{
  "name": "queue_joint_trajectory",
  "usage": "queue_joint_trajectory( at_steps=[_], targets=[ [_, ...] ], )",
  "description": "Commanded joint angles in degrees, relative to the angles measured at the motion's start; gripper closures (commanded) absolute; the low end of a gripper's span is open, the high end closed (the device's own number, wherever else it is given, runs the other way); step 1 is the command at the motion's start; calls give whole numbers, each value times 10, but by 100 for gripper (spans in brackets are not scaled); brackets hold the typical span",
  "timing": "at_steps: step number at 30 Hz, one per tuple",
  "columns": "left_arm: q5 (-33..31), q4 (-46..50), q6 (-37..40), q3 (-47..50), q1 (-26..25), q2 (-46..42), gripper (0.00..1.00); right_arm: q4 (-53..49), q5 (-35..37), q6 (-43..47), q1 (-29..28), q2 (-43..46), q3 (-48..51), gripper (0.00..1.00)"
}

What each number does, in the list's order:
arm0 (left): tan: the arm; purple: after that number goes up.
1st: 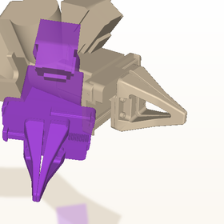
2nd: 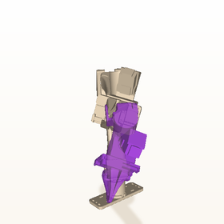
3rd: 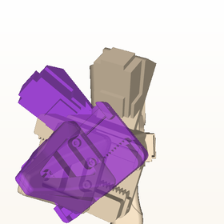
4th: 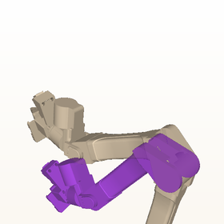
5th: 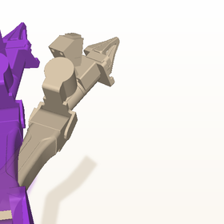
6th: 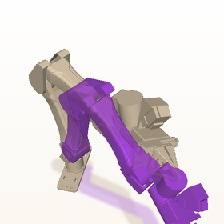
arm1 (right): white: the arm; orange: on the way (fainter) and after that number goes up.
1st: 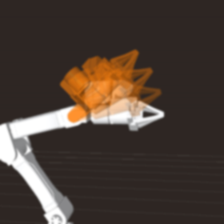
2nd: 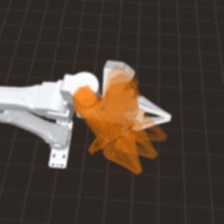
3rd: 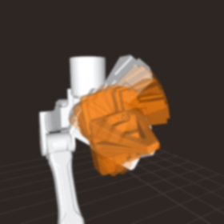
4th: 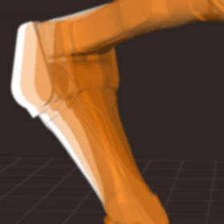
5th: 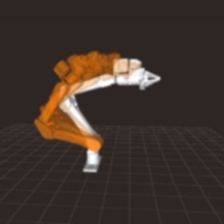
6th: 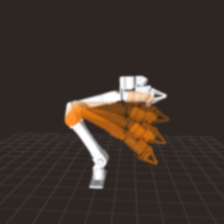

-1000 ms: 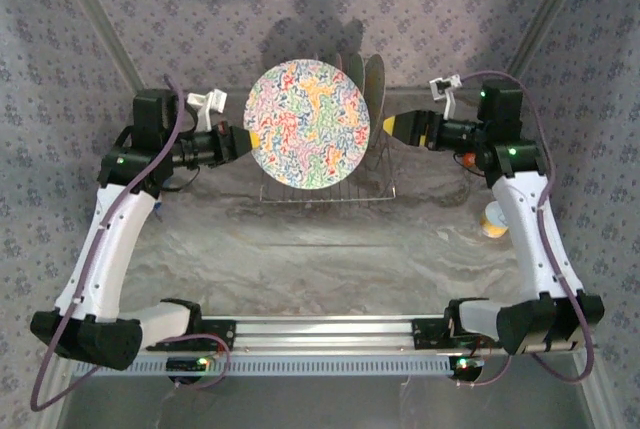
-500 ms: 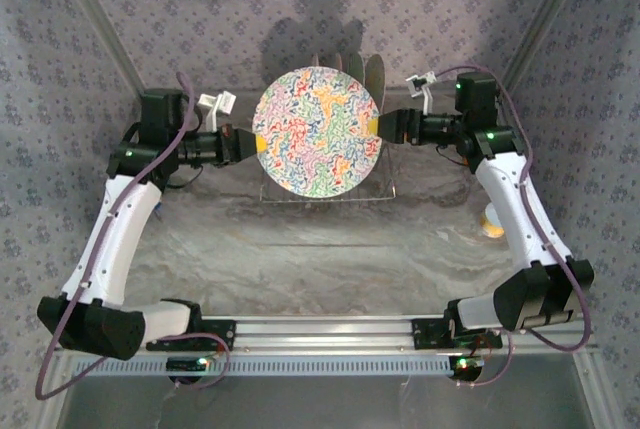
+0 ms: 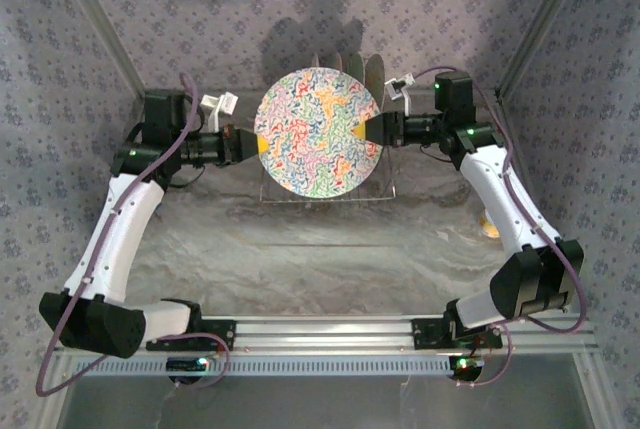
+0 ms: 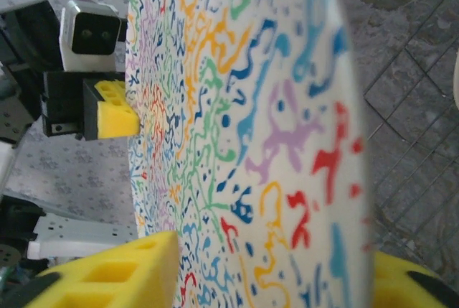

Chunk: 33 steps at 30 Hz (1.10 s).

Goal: Load the plates into the dish rack

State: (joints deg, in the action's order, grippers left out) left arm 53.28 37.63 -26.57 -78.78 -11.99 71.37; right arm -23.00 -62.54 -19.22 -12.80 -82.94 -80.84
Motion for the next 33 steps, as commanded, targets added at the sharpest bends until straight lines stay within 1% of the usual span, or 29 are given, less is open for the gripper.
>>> queue_joint_trajectory(
  at_steps=[1,3,8,13,15,17,18,20,22,24,25,26,27,30,33],
  targets=[
    [29,-41,-2,1,3,-4,100,13,-22,0,-4,-1,-7,70],
    [30,-45,-4,2,3,-4,100,13,-24,-1,-3,-1,-7,81],
    [28,-51,-7,5,3,-1,100,13,-30,-2,-1,-1,-7,100],
    [18,-52,-5,9,2,3,99,12,-31,-2,-1,2,-9,100],
    [13,-49,-3,9,3,4,88,10,-29,-3,-1,2,-11,100],
    [10,-46,0,8,5,6,83,8,-24,-5,0,2,-13,100],
    [7,-42,1,7,7,7,76,8,-21,-7,0,2,-14,100],
    [5,-40,2,5,15,9,70,9,-14,-16,1,3,-17,100],
    [6,-34,6,0,25,11,61,12,8,-31,0,6,-20,100],
    [9,-21,16,-11,37,14,56,11,31,-44,-2,9,-24,100],
    [8,-11,24,-19,45,16,48,11,47,-53,-3,12,-27,100],
    [4,0,31,-28,54,19,39,10,70,-65,-5,13,-29,100],
    [0,8,36,-35,61,20,33,10,95,-83,-6,17,-30,100],
    [-27,33,47,-52,91,23,19,2,183,-110,-22,33,-36,100],
    [-85,31,37,-53,120,18,4,-36,290,-103,-56,46,-62,100]
  ],
)
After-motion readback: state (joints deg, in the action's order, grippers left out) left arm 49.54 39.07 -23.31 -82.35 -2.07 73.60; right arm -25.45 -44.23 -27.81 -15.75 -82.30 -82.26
